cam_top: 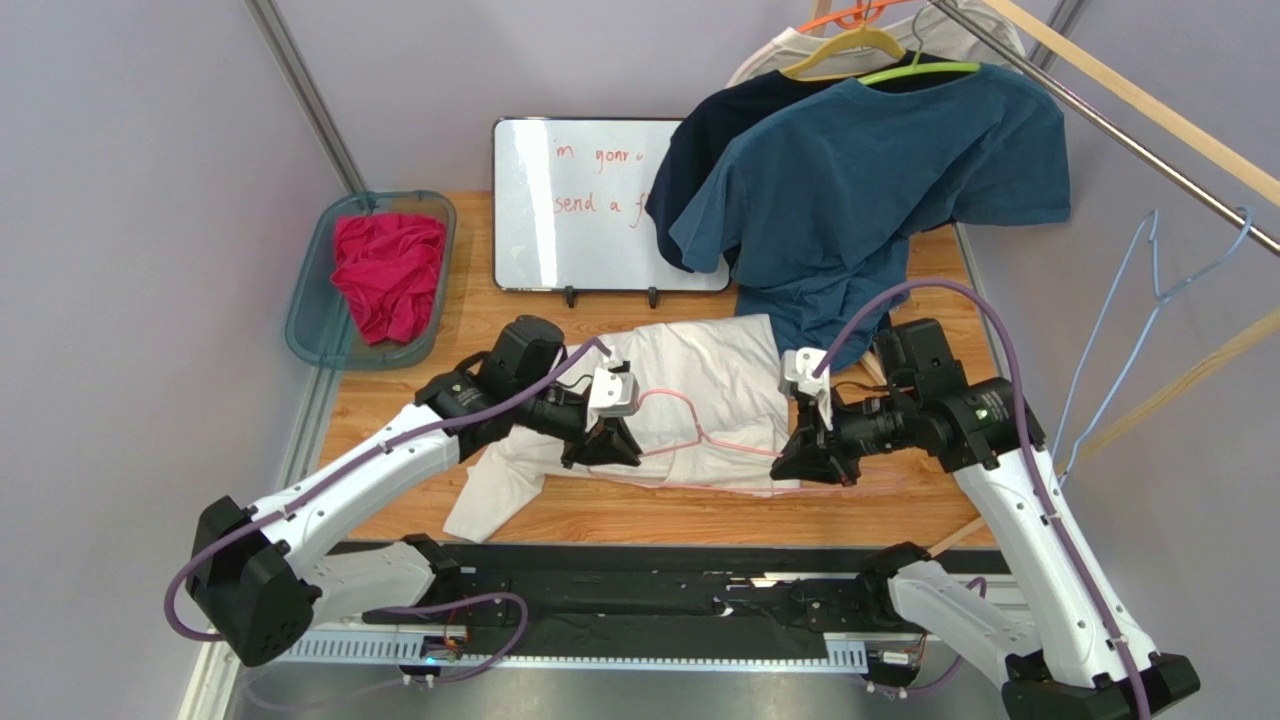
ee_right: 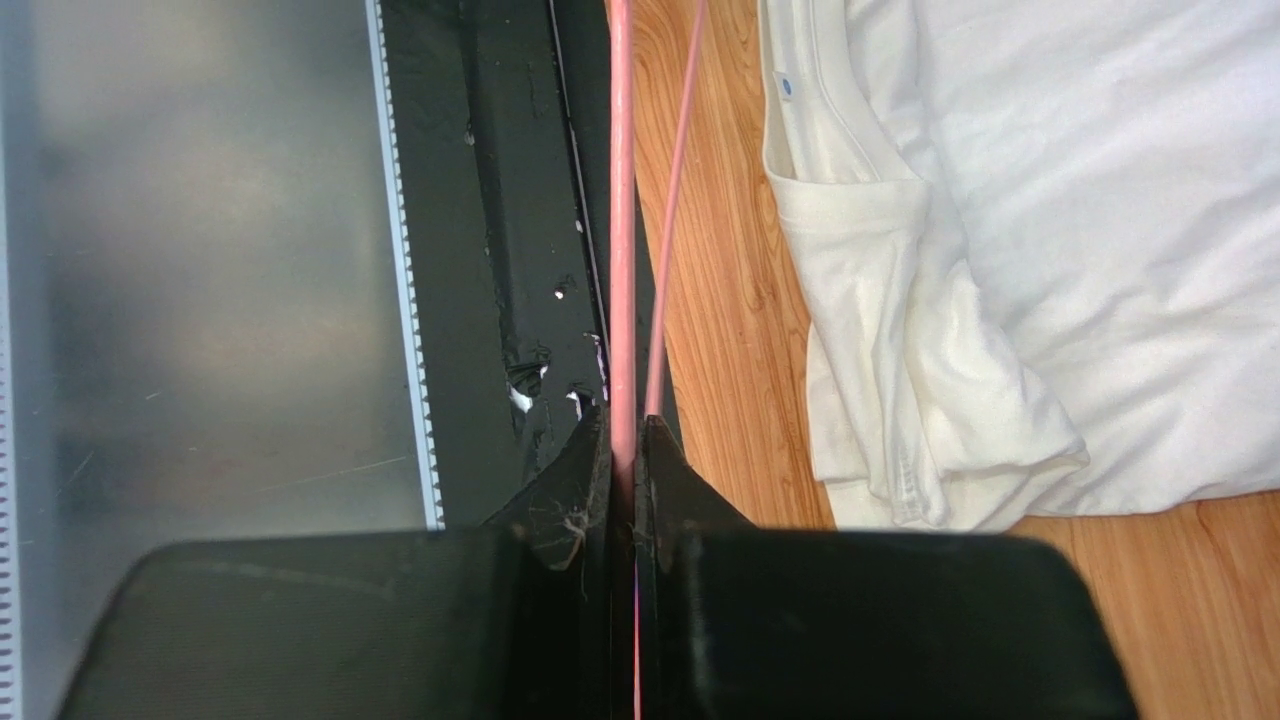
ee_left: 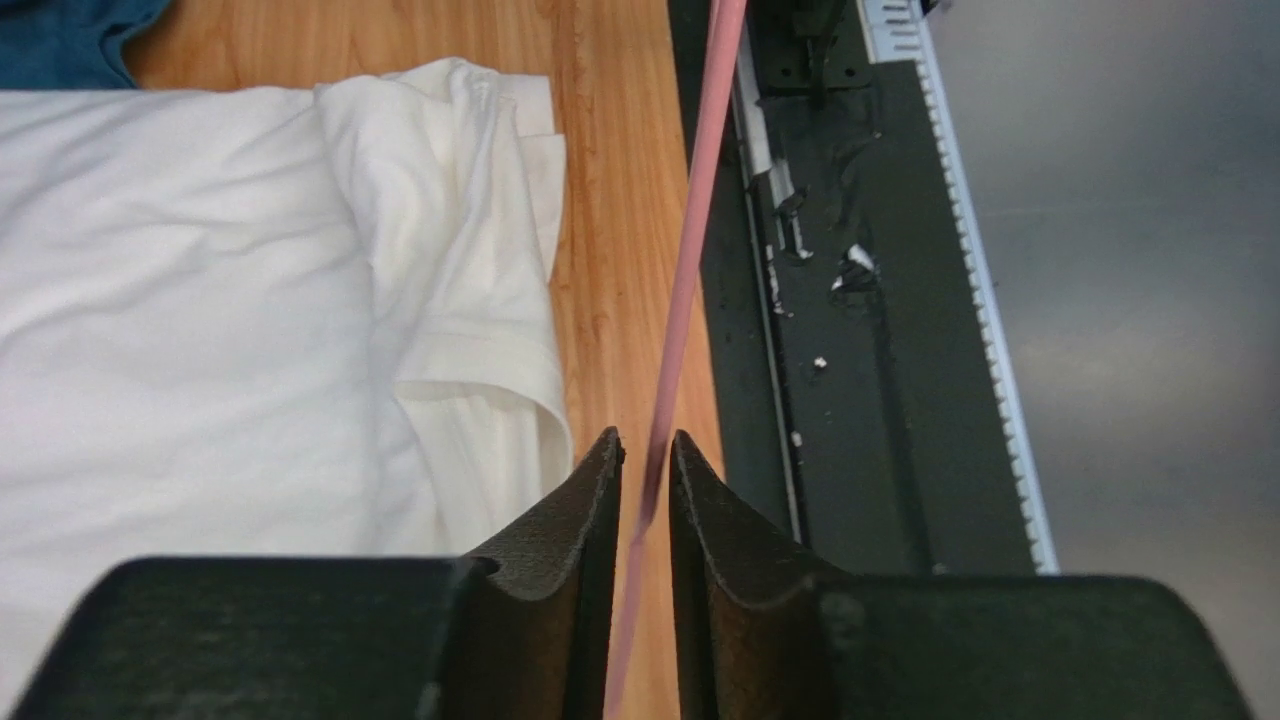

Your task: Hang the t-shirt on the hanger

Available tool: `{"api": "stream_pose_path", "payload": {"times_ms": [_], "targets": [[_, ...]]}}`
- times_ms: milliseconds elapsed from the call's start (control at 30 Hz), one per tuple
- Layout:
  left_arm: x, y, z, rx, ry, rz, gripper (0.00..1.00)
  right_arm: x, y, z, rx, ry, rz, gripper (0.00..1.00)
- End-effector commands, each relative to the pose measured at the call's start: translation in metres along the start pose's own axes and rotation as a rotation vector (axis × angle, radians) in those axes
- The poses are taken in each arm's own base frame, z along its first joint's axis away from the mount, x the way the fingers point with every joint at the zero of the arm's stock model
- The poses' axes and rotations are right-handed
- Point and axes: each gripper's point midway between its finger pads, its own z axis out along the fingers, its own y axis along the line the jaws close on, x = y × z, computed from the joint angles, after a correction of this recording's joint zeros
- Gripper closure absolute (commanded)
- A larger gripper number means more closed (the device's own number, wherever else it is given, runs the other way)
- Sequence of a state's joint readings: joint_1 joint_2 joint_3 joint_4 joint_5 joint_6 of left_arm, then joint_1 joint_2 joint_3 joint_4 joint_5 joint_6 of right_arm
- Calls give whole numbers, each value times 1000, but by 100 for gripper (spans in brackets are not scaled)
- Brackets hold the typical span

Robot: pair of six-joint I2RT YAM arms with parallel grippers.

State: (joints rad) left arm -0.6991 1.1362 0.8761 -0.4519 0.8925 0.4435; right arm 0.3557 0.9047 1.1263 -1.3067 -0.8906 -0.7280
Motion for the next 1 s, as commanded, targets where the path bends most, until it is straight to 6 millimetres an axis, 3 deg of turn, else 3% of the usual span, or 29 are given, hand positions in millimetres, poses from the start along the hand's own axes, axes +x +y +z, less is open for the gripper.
{"api": "stream_pose_path", "payload": {"times_ms": [0, 33, 133, 167, 233, 333, 400, 500, 567, 800, 833, 967], "targets": [[-13, -15, 1, 54, -57, -45, 86, -24, -6, 4, -32, -73, -29, 96], [-13, -16, 0, 52, -56, -59, 95, -25, -5, 5, -42, -73, -20, 96], [-17, -15, -4, 31, -53, -53, 100, -30, -9, 10, -53, -78, 5, 89], [-16, -16, -5, 32, -41, -61, 100, -32, -12, 11, -42, -79, 3, 68], [-17, -18, -8, 37, -22, -65, 100, -37, -22, 11, 1, -71, 2, 38], [-17, -18, -8, 48, 0, -82, 100, -51, -28, 11, 13, -80, -27, 21], [-18, -16, -8, 48, 5, -96, 100, -64, -23, 11, -18, -93, -57, 20], [-19, -16, -5, 65, 2, -122, 100, -65, -22, 27, -86, -48, -28, 20], [-20, -14, -3, 64, -1, -137, 100, -63, -24, 37, -106, -46, -12, 13], [-11, -16, 1, 76, -19, -213, 100, -36, -28, 49, -74, -5, -39, 5], [-12, -16, 0, 81, -32, -232, 100, -33, -27, 50, -76, -4, -45, 1], [-18, -10, -7, 95, -93, -297, 100, -19, -29, 52, -45, -12, -67, 0]]}}
